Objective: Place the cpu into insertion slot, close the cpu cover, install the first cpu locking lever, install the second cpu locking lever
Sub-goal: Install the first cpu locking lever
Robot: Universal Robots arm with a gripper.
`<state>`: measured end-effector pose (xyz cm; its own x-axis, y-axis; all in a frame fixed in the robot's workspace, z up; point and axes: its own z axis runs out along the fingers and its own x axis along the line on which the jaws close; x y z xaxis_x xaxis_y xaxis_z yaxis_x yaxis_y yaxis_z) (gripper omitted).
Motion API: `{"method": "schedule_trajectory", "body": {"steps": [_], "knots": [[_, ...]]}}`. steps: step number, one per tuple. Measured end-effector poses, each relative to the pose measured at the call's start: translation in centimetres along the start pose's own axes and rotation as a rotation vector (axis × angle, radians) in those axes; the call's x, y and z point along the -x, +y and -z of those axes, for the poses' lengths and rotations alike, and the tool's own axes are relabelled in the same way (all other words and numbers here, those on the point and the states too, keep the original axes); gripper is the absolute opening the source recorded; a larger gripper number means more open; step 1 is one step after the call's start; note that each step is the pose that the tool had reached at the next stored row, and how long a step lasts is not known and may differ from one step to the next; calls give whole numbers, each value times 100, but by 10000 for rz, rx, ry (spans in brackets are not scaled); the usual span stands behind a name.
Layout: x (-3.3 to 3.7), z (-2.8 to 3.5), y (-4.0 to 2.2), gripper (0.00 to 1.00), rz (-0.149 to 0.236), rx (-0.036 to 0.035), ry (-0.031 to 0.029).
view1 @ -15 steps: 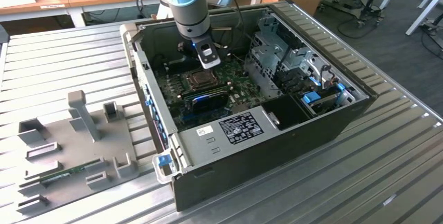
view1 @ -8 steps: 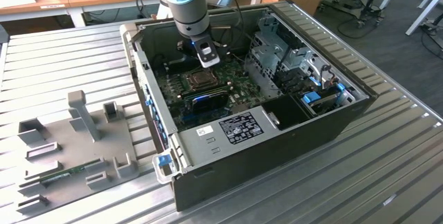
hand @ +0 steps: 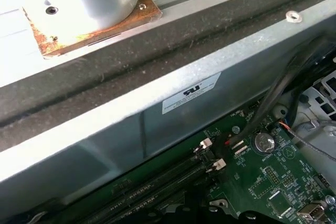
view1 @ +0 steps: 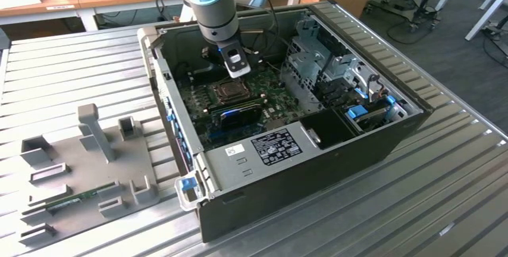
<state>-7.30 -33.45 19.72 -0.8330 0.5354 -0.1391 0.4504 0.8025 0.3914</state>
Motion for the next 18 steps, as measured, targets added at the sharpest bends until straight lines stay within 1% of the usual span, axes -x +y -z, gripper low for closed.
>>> {"method": "schedule_trajectory", "body": {"steps": [7, 12, 18], "knots": [[2, -8, -12, 10, -4, -1, -2], [0, -40, -31, 10, -3, -1, 0], [2, -43, -35, 10, -2, -6, -2]]}}
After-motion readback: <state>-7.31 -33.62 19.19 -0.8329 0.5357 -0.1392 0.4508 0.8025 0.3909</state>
